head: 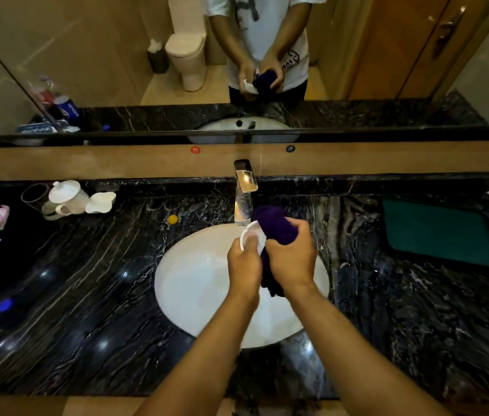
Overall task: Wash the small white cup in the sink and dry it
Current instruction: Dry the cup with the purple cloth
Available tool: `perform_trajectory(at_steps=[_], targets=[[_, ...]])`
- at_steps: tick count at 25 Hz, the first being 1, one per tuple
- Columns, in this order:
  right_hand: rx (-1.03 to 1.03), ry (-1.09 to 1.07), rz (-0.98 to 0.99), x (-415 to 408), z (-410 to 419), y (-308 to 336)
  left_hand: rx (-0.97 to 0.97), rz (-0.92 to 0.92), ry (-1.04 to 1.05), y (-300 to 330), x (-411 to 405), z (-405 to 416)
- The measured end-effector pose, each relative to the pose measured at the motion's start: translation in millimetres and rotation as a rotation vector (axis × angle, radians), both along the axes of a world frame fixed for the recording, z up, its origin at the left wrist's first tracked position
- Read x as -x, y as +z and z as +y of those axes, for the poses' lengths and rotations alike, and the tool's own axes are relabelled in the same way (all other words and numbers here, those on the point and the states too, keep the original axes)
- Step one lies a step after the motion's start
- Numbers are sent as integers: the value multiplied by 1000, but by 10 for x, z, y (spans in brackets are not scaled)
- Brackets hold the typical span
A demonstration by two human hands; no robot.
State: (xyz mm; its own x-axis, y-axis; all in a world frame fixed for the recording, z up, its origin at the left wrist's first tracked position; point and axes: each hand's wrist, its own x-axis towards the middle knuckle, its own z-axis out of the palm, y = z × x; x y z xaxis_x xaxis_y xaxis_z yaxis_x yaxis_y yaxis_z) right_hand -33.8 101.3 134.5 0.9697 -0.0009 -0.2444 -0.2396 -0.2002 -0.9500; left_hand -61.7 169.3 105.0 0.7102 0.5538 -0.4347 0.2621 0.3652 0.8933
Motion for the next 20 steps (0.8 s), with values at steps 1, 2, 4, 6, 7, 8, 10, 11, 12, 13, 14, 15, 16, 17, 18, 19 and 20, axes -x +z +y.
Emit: perform_trajectory(at_steps=[1,2,4,6,7,8,10,11,12,13,14,15,16,17,18,19,20], targets=[[79,106,18,-100,-69,20,-58,22,-134,-1,9,116],[144,233,29,-195,-134,49,-88,52,-255,9,6,254],[192,454,46,-299,-213,107,-55,79,-364,80,-24,486],[139,429,18,-259,-187,141,16,6,-274,101,-31,504],[78,332,-1,-187,-139,141,37,-46,-168,92,-40,430],[10,210,1,-95,-63,120,52,-74,-33,69,-57,325],[-124,-11,77,103,103,47,91,-61,225,3,-77,80],[-168,-86,116,161,151,1,80,-24,286,-28,-66,-9],[-156,-113,136,161,147,-37,36,17,262,-49,-37,-26],[-100,-80,144,109,98,-61,-25,65,156,-40,0,16],[-18,10,134,24,21,-84,-96,108,-13,-4,43,125],[67,142,115,-76,-73,-78,-160,132,-204,33,69,262],[134,289,102,-162,-161,-48,-217,152,-388,55,75,402],[167,417,96,-218,-222,-7,-261,160,-514,65,66,521],[167,483,86,-246,-246,31,-285,152,-539,58,42,587],[148,465,61,-240,-233,50,-281,129,-473,54,18,584],[113,380,17,-195,-195,69,-241,97,-331,56,-5,506]])
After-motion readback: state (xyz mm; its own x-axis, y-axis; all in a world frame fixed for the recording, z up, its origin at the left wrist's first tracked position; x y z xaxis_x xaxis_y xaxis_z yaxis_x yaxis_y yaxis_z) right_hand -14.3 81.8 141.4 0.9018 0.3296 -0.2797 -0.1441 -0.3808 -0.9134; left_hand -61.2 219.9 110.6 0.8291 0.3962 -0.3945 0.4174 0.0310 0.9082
